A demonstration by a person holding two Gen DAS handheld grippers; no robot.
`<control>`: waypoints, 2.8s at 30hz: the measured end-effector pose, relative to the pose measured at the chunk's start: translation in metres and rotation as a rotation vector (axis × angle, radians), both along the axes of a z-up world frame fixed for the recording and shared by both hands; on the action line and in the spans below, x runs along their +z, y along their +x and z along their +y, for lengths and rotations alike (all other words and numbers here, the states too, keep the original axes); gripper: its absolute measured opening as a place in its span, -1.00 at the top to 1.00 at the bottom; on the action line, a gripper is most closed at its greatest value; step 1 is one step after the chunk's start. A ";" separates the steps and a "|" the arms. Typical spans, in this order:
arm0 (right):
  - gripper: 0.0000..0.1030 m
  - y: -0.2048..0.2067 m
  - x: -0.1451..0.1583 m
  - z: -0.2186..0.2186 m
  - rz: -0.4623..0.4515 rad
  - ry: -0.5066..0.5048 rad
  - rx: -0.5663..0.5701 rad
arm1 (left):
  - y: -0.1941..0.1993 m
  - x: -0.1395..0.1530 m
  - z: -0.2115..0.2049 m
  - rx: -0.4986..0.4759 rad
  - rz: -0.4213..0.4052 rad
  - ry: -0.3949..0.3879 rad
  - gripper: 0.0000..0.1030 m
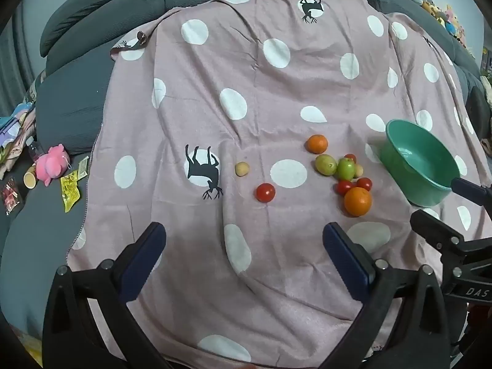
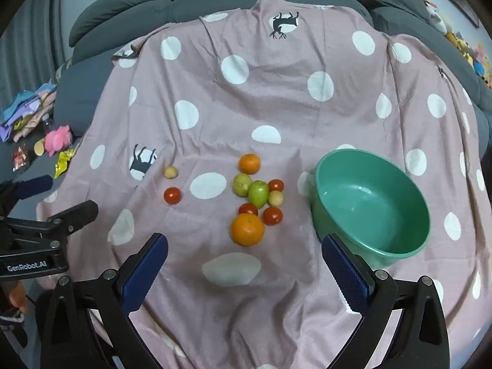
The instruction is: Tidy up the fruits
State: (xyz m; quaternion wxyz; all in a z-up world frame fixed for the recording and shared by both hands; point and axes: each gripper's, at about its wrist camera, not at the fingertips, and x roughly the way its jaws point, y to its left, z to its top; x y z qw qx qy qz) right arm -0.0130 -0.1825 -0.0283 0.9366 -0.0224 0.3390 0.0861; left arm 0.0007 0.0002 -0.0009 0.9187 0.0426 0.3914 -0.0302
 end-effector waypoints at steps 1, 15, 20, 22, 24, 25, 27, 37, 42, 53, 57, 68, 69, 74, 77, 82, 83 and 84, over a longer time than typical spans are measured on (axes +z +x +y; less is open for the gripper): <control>-0.96 0.000 0.000 0.000 -0.001 0.001 0.002 | 0.001 -0.001 0.000 -0.005 0.004 -0.005 -0.99; -0.96 -0.004 0.023 0.011 -0.028 -0.027 0.023 | -0.005 0.000 0.005 0.008 -0.018 0.010 -0.99; -0.96 -0.006 0.024 0.014 -0.038 -0.037 0.031 | -0.005 0.002 0.005 0.006 -0.024 0.012 -0.99; -0.96 -0.006 0.025 0.015 -0.042 -0.039 0.035 | -0.005 0.002 0.004 0.005 -0.026 0.012 -0.99; -0.96 -0.007 0.026 0.017 -0.048 -0.040 0.036 | -0.005 0.003 0.004 0.001 -0.030 0.012 -0.99; -0.96 -0.008 0.026 0.017 -0.050 -0.041 0.037 | -0.005 0.003 0.004 0.000 -0.030 0.012 -0.99; -0.96 -0.008 0.027 0.017 -0.055 -0.042 0.039 | -0.004 0.004 0.003 -0.005 -0.031 0.013 -0.99; -0.96 -0.009 0.024 0.017 -0.055 -0.040 0.040 | -0.005 0.003 0.000 -0.007 -0.031 0.012 -0.99; -0.96 -0.007 0.023 0.017 -0.051 -0.040 0.039 | -0.004 0.002 0.000 -0.008 -0.030 0.011 -0.99; -0.96 -0.003 0.018 0.014 -0.041 -0.036 0.036 | 0.002 0.000 -0.002 -0.011 -0.019 0.015 -0.99; -0.96 -0.001 0.017 0.013 -0.038 -0.034 0.036 | 0.004 -0.002 -0.003 -0.015 -0.015 0.017 -0.99; -0.96 0.001 0.015 0.012 -0.034 -0.033 0.036 | 0.005 -0.005 -0.006 -0.018 -0.004 0.019 -0.99; -0.96 0.000 0.015 0.010 -0.034 -0.032 0.037 | 0.005 -0.005 -0.006 -0.018 -0.003 0.018 -0.99; -0.96 0.000 0.015 0.011 -0.036 -0.031 0.037 | 0.004 -0.006 -0.006 -0.018 -0.006 0.017 -0.99; -0.96 0.000 0.015 0.011 -0.035 -0.032 0.037 | 0.004 -0.006 -0.006 -0.019 -0.005 0.018 -0.99; -0.96 0.000 0.015 0.011 -0.035 -0.031 0.036 | 0.003 -0.006 -0.006 -0.019 -0.004 0.018 -0.99; -0.96 0.000 0.015 0.011 -0.035 -0.031 0.036 | 0.003 -0.006 -0.006 -0.019 -0.003 0.019 -0.99; -0.96 0.000 0.015 0.011 -0.035 -0.030 0.037 | 0.003 -0.006 -0.006 -0.020 -0.003 0.020 -0.99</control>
